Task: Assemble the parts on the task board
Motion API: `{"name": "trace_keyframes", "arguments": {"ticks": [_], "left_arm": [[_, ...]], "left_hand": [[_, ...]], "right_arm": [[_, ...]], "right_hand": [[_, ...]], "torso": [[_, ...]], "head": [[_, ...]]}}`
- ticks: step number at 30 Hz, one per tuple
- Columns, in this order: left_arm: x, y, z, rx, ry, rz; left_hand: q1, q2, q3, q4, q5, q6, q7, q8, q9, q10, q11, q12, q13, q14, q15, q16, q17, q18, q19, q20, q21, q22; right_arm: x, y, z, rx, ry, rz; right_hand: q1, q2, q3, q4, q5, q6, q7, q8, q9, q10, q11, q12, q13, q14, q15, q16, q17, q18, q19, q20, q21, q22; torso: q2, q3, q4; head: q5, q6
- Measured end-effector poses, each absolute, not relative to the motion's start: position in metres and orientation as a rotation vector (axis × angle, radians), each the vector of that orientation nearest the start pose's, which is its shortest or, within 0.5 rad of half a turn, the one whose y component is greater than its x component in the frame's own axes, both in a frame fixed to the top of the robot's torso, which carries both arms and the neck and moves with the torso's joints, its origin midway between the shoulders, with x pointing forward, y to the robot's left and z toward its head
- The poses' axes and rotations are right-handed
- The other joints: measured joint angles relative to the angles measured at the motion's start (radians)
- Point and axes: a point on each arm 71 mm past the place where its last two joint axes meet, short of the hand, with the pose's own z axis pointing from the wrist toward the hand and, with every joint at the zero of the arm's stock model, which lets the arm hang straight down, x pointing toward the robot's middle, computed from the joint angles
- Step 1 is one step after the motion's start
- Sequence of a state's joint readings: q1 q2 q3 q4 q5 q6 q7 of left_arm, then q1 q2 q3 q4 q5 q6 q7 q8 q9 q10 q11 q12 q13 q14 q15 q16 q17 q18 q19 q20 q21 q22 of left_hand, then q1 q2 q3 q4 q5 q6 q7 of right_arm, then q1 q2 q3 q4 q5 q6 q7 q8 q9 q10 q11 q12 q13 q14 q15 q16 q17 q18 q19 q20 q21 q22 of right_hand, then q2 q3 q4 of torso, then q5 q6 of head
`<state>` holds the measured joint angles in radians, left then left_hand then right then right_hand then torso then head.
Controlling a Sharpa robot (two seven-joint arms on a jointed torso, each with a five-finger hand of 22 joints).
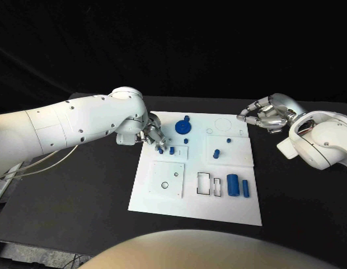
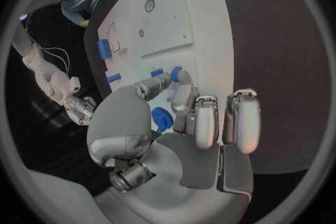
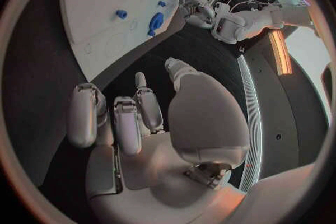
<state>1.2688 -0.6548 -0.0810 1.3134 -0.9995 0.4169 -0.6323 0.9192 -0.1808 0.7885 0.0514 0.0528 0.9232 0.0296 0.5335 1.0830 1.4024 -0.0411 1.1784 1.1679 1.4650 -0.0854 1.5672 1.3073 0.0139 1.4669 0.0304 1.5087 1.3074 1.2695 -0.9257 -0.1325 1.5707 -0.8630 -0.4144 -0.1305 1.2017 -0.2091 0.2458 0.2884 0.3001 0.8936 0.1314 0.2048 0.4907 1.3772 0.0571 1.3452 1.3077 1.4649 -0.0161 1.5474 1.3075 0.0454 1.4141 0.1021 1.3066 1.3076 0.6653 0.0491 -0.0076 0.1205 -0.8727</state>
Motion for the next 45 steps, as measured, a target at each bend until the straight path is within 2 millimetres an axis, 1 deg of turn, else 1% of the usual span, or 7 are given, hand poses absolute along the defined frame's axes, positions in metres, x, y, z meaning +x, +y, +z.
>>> {"name": "trace_keyframes", "arguments": {"ticks": [6, 21, 22, 24, 37, 40, 45], "left_arm": [[0.504, 0.187, -0.232, -0.067, 2.581, -0.239], [0.504, 0.188, -0.232, -0.071, 2.582, -0.235], [0.504, 0.189, -0.232, -0.072, 2.582, -0.235], [0.504, 0.189, -0.232, -0.072, 2.582, -0.235], [0.502, 0.191, -0.232, -0.082, 2.571, -0.245], [0.500, 0.194, -0.231, -0.101, 2.559, -0.261], [0.499, 0.202, -0.226, -0.180, 2.515, -0.307]], "left_hand": [[-0.015, -0.015, -0.017, 0.008, 0.000, 0.001, -0.001, -0.004, -0.003, 0.000, 0.000, 0.000, 0.000, 0.000, 0.000, 0.000, 0.000, 0.000, 0.000, 0.000, 0.000, 0.000], [-0.034, -0.026, -0.044, 0.024, 0.000, 0.005, -0.001, -0.011, -0.009, -0.003, 0.004, 0.000, 0.000, 0.000, 0.000, 0.000, 0.000, 0.000, 0.000, 0.000, 0.000, 0.000], [-0.035, -0.027, -0.047, 0.025, 0.000, 0.005, -0.001, -0.011, -0.009, -0.003, 0.004, 0.000, 0.000, 0.000, 0.000, 0.000, 0.000, 0.000, 0.000, 0.000, 0.000, 0.000], [-0.035, -0.027, -0.051, 0.029, 0.000, 0.004, -0.001, -0.011, -0.010, -0.003, 0.004, 0.000, 0.000, 0.000, 0.000, 0.000, 0.000, 0.000, 0.000, 0.000, 0.000, 0.000], [-0.039, -0.031, -0.059, 0.031, 0.000, 0.001, 0.003, -0.021, -0.011, -0.003, 0.004, 0.000, 0.001, 0.000, 0.000, 0.000, 0.000, 0.000, 0.000, 0.000, 0.000, 0.000], [-0.039, -0.031, -0.069, 0.036, 0.000, 0.001, 0.003, -0.026, -0.011, -0.003, 0.004, 0.000, 0.002, 0.000, 0.000, 0.000, 0.000, 0.000, 0.000, 0.000, 0.000, 0.000], [-0.055, -0.047, -0.119, 0.061, 0.000, -0.005, 0.003, -0.023, -0.012, -0.003, 0.004, -0.002, 0.000, 0.000, 0.000, 0.000, 0.000, 0.000, 0.000, 0.000, -0.003, 0.000]], "right_arm": [[0.480, -0.242, -0.188, 0.480, 1.768, 0.783], [0.480, -0.242, -0.188, 0.481, 1.768, 0.782], [0.480, -0.242, -0.188, 0.481, 1.768, 0.782], [0.480, -0.242, -0.188, 0.481, 1.768, 0.782], [0.480, -0.242, -0.188, 0.480, 1.768, 0.782], [0.480, -0.242, -0.189, 0.481, 1.768, 0.782], [0.480, -0.242, -0.189, 0.481, 1.768, 0.781]], "right_hand": [[0.000, 0.000, 0.000, 0.000, 0.000, 0.000, 0.000, 0.000, 0.000, 0.000, 0.000, 0.000, 0.000, 0.000, 0.000, -0.003, 0.000, 0.000, -0.001, -0.001, 0.000, 0.000], [0.000, 0.000, 0.000, 0.000, 0.000, -0.003, 0.003, 0.000, 0.000, 0.000, 0.000, 0.000, 0.000, 0.000, 0.000, -0.004, 0.000, 0.000, -0.004, -0.004, -0.004, 0.000], [0.000, 0.000, 0.000, 0.000, 0.000, -0.003, 0.003, 0.000, 0.000, 0.000, 0.000, 0.000, 0.000, 0.000, 0.000, -0.004, 0.000, 0.009, -0.004, -0.004, -0.004, 0.000], [0.000, 0.000, 0.000, 0.000, 0.000, -0.003, 0.003, 0.000, 0.000, 0.000, 0.000, 0.000, 0.000, 0.000, 0.000, -0.004, 0.000, 0.016, -0.004, -0.004, -0.004, 0.000], [0.000, 0.000, -0.003, 0.003, 0.000, -0.003, 0.003, 0.000, 0.000, 0.000, 0.000, -0.004, 0.000, 0.000, 0.000, -0.004, 0.000, 0.016, -0.004, -0.004, -0.004, 0.000], [0.000, 0.000, -0.003, 0.003, 0.000, -0.003, 0.003, 0.000, 0.000, 0.000, 0.000, -0.004, 0.000, 0.000, 0.000, -0.004, 0.000, 0.016, -0.004, -0.004, -0.004, 0.000], [0.000, 0.000, -0.006, 0.000, 0.000, -0.003, 0.003, 0.000, -0.001, 0.000, 0.000, -0.004, 0.000, 0.000, 0.000, -0.004, 0.000, 0.016, -0.004, -0.004, -0.009, 0.000]], "torso": [[0.000, -0.0001, -0.0001], [0.000, -0.0002, -0.0001], [0.000, -0.0002, -0.0001], [0.000, -0.0002, -0.0001], [0.000, -0.0005, -0.0009], [0.000, -0.0012, -0.0008], [0.000, -0.0012, -0.0004]], "head": [[0.000, 0.000], [-0.001, 0.000], [-0.001, 0.000], [-0.002, 0.000], [-0.001, 0.000], [-0.003, 0.000], [-0.006, 0.000]]}}
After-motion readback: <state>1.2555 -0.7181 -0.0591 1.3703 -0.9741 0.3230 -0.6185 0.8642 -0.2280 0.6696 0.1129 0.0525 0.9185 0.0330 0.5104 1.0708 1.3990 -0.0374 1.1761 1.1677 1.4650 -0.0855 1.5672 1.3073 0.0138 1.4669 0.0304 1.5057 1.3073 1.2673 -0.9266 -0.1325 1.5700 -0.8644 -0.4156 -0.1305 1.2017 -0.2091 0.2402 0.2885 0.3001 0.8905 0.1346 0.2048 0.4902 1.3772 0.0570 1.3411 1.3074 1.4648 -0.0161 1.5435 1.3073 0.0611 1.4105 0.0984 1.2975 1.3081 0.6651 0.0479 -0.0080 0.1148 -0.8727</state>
